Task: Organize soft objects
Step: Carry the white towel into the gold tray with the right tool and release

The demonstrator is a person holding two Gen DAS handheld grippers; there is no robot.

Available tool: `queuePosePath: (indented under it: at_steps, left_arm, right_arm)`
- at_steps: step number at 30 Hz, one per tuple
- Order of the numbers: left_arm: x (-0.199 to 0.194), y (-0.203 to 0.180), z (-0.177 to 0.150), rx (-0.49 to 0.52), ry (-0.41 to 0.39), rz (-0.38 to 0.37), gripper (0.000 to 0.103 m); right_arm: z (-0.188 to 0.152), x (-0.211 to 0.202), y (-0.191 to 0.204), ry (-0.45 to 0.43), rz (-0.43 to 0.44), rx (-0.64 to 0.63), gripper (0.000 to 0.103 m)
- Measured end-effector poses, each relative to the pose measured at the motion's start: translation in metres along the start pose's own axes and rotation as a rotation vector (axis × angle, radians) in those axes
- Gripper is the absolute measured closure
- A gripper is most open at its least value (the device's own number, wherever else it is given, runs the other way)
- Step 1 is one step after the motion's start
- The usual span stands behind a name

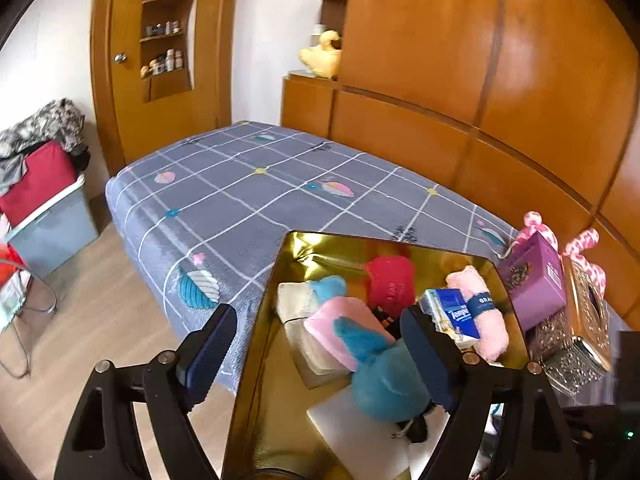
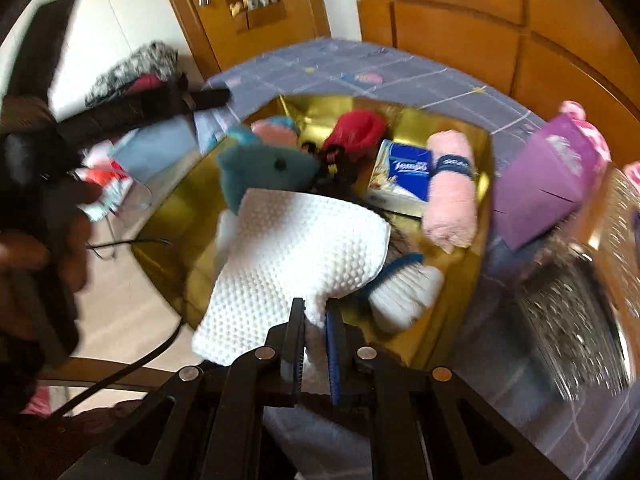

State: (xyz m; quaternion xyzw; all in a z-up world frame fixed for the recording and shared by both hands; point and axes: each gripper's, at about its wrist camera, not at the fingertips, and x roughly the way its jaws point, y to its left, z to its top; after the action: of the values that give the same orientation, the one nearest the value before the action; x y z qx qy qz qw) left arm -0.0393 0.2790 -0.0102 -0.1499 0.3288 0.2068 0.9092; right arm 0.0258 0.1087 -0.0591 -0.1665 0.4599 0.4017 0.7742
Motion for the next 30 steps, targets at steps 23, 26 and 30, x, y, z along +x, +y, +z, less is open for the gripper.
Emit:
queuePosePath:
  at_steps: [23,26,30]
  left_arm:
    - [-0.005,-0.034,-0.016,0.087,-0.009,-0.029,0.001]
    - [-0.009,-0.04,-0.017,0.098,-0.013,-0.039,0.001]
    - [-0.016,-0.049,-0.022,0.102,-0.021,-0.073,0.0]
  right_arm:
    - [-0.001,-0.003,-0.015,-0.09,-0.139,0.073,0.065]
    - [-0.006,-0.019,-0.015,-0.136,-0.15,0.093,0.06]
    - [-0.013,-0.038,-0.022,-0.2,-0.172,0.159,0.052]
